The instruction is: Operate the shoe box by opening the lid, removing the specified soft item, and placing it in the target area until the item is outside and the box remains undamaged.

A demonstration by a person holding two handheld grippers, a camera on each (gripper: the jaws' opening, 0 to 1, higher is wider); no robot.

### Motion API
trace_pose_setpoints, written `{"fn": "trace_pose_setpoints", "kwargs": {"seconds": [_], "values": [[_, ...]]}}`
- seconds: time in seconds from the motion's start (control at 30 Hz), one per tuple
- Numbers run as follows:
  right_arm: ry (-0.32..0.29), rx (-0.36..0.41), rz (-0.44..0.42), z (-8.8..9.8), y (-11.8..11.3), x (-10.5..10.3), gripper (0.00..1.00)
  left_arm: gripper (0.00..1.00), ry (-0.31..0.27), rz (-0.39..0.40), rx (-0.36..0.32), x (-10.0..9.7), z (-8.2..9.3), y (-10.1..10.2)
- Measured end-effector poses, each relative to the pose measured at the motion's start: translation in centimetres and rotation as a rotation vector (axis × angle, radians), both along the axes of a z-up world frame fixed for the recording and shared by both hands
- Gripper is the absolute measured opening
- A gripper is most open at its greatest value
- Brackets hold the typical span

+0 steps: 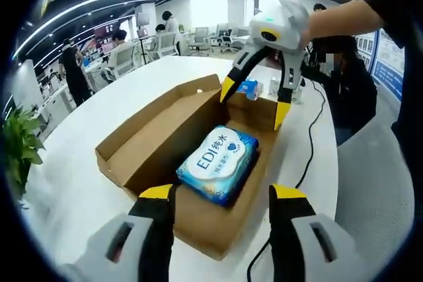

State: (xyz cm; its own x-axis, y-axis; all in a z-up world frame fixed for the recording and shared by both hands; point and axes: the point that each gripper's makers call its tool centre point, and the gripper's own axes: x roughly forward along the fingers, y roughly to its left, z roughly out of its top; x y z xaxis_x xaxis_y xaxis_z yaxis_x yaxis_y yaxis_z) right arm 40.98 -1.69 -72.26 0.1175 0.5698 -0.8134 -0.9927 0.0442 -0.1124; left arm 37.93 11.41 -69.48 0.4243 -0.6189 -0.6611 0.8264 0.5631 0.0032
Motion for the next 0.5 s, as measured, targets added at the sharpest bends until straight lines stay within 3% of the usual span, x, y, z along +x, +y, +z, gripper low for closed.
{"fn": "trace_pose_setpoints", "kwargs": {"seconds": [0.07, 0.13, 0.5], "values": [[0.024, -0.024, -0.054, -0.3, -0.6, 0.4, 0.63, 0.59, -0.003, -0.014, 0.029, 0.5, -0.4, 0.2], [0.01, -0.016, -0.059, -0.4, -0.7, 0.8, 0.65, 0.59, -0.035, -0.045, 0.055, 0.8, -0.6, 0.3], [-0.029, -0.036, -0.098, -1.2, -1.1, 1.3, 0.7, 0.65, -0.04, -0.076, 0.029, 2.9, -2.2, -1.2]]}}
